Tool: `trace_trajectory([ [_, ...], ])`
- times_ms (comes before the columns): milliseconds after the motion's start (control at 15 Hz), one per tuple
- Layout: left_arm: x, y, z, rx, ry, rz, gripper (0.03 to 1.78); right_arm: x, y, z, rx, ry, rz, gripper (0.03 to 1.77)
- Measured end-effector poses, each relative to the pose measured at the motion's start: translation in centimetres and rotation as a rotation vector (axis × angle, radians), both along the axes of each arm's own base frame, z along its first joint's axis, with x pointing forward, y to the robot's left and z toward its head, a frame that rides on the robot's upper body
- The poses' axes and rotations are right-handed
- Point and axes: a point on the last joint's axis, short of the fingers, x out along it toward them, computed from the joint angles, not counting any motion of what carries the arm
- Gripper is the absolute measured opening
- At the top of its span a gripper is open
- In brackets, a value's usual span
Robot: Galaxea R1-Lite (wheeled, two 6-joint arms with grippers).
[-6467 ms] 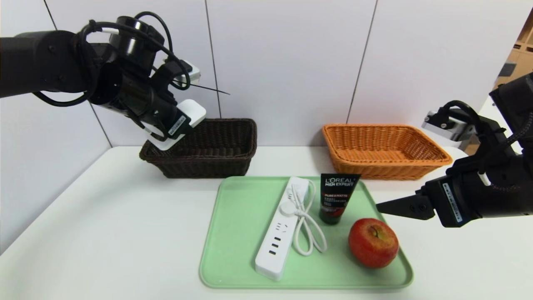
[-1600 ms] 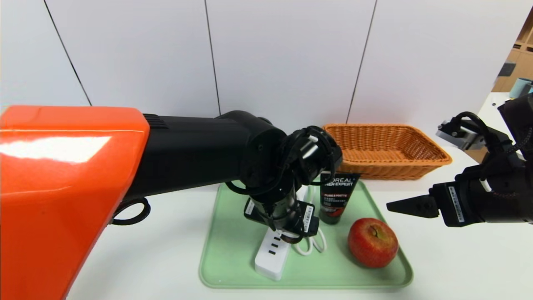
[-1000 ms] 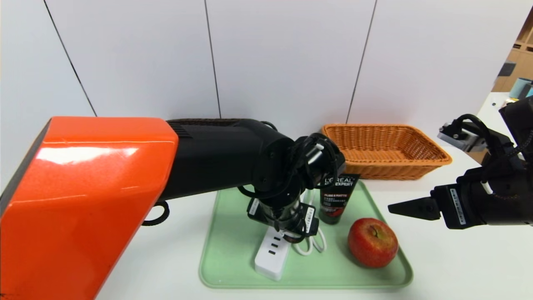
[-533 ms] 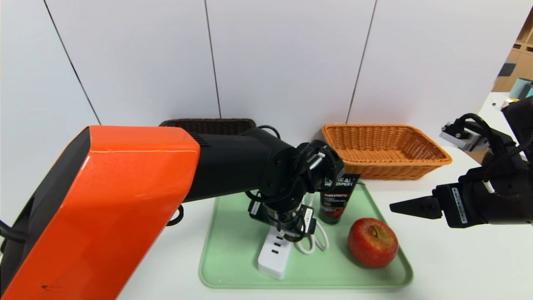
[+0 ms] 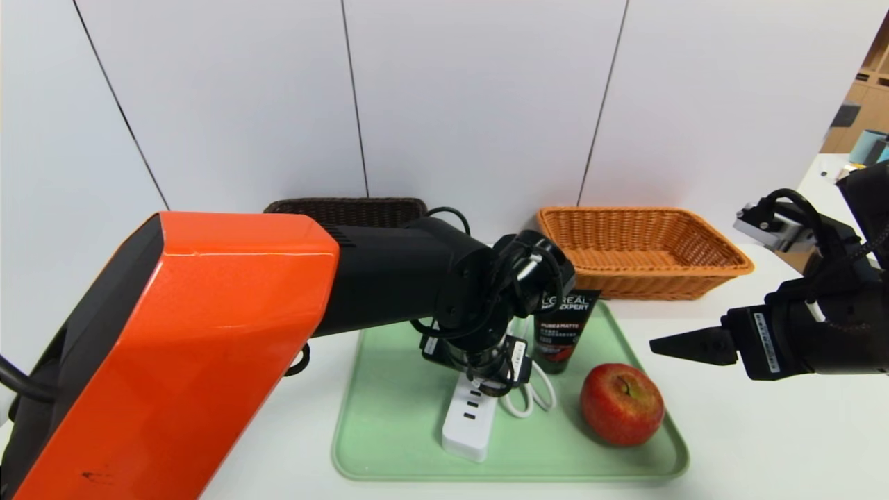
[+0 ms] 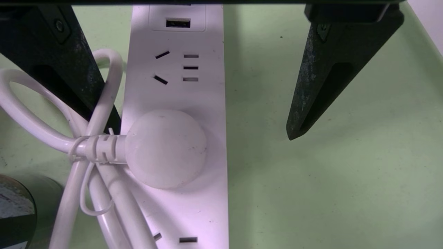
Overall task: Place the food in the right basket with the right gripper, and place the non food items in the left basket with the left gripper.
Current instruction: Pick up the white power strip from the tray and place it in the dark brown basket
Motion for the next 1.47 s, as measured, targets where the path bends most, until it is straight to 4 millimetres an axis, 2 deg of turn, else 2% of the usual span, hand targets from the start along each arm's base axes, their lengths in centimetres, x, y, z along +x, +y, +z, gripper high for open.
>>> trace_trajectory([
  [267,-0.1,0.1,-0.2,0.005,0.014,0.000,1.10,0.0,0.0,0.0,-0.001,0.001,-0.001,1.70],
  [400,-0.1,0.1,-0.4,0.008,0.019,0.000,0.93,0.0,0.0,-0.1,-0.001,0.003,-0.001,1.70],
  [933,-0.1,0.6,-0.1,0.023,0.026,0.014,0.90,-0.1,0.0,-0.2,-0.003,0.005,-0.001,1.70],
  [1467,-0.2,2.5,2.1,0.019,0.014,0.032,0.87,-0.1,0.0,-0.2,-0.003,0.007,0.000,1.70],
])
